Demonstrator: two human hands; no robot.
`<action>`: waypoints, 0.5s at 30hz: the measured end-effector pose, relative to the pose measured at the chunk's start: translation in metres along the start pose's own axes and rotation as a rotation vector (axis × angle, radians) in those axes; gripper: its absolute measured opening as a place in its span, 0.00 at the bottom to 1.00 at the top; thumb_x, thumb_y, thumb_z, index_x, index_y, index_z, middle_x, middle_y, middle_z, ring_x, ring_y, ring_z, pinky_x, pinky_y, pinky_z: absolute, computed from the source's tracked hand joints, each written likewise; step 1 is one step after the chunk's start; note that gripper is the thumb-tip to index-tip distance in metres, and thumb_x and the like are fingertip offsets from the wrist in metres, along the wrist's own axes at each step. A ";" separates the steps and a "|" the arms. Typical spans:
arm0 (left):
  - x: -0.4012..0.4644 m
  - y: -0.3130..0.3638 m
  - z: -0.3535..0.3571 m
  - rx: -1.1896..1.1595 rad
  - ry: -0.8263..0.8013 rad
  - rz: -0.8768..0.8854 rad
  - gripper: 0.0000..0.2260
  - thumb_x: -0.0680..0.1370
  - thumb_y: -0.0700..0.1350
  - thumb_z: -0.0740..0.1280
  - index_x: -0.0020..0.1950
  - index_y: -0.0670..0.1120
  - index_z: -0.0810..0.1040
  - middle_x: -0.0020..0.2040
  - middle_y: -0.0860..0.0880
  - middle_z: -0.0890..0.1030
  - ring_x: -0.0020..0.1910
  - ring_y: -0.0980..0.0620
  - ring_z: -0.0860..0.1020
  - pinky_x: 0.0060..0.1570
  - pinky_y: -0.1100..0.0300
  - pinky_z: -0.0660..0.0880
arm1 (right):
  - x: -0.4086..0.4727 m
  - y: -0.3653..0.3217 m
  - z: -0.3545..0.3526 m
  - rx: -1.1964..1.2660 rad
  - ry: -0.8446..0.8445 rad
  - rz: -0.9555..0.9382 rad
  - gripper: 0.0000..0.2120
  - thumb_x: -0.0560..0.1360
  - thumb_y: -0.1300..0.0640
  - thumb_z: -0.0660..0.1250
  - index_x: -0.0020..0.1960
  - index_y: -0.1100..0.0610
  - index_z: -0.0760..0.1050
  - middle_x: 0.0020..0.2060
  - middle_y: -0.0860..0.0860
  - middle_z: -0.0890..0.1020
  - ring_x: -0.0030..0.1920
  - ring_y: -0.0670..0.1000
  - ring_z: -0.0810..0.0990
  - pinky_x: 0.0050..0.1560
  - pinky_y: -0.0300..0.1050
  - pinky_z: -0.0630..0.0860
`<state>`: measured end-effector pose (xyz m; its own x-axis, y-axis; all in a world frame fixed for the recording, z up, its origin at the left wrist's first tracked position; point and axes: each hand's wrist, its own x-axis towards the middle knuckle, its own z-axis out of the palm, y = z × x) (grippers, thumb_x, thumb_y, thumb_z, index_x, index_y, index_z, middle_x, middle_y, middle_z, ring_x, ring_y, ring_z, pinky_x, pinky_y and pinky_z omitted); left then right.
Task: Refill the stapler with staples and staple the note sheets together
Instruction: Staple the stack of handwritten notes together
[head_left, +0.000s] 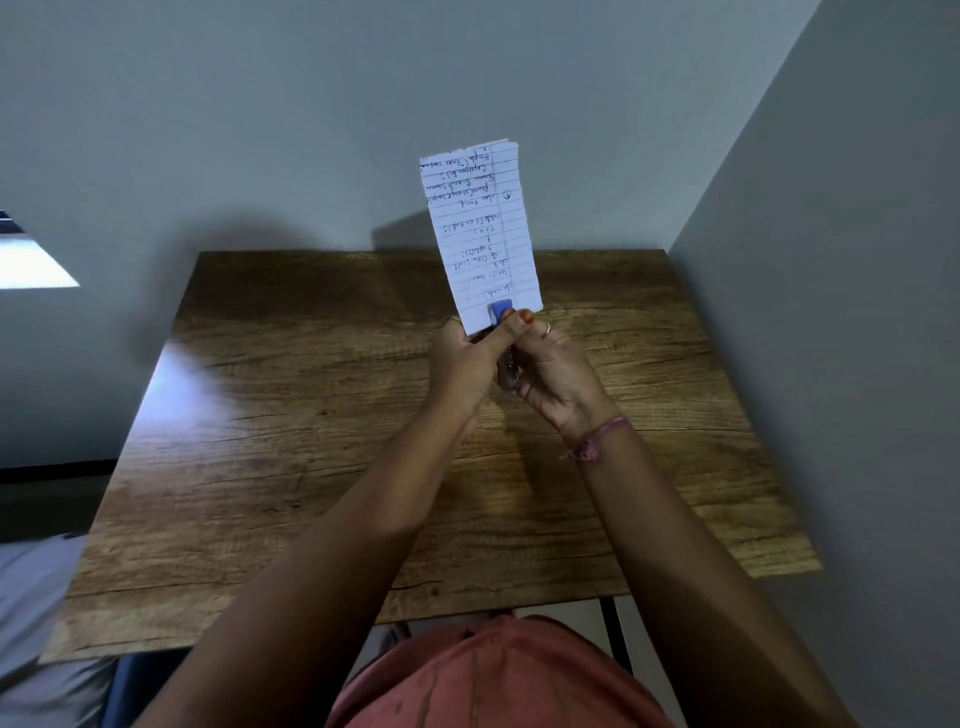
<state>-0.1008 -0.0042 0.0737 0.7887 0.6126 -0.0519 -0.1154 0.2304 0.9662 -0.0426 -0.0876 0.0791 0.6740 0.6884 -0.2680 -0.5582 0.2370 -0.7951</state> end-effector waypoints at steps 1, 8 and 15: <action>0.000 -0.001 0.000 -0.012 0.005 -0.005 0.08 0.70 0.47 0.75 0.47 0.56 0.83 0.47 0.53 0.86 0.48 0.53 0.84 0.45 0.53 0.80 | 0.000 0.001 0.002 0.016 -0.001 0.000 0.07 0.79 0.61 0.62 0.53 0.61 0.78 0.34 0.52 0.85 0.28 0.46 0.81 0.24 0.36 0.73; 0.004 0.004 -0.011 -0.013 -0.107 -0.066 0.17 0.68 0.50 0.75 0.55 0.49 0.81 0.52 0.46 0.85 0.51 0.44 0.83 0.48 0.46 0.79 | 0.001 0.002 0.003 -0.007 0.017 0.013 0.06 0.77 0.61 0.64 0.50 0.59 0.80 0.39 0.54 0.85 0.35 0.51 0.82 0.29 0.41 0.74; 0.007 0.012 -0.018 -0.262 -0.117 -0.071 0.09 0.80 0.37 0.61 0.54 0.44 0.80 0.48 0.47 0.85 0.49 0.51 0.84 0.47 0.60 0.80 | 0.001 -0.005 -0.006 0.032 0.015 0.011 0.05 0.76 0.59 0.67 0.45 0.61 0.77 0.37 0.55 0.84 0.35 0.48 0.83 0.31 0.41 0.79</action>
<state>-0.1078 0.0162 0.0804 0.8628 0.5003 -0.0734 -0.1970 0.4663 0.8624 -0.0361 -0.0929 0.0797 0.6749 0.6808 -0.2846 -0.5806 0.2519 -0.7742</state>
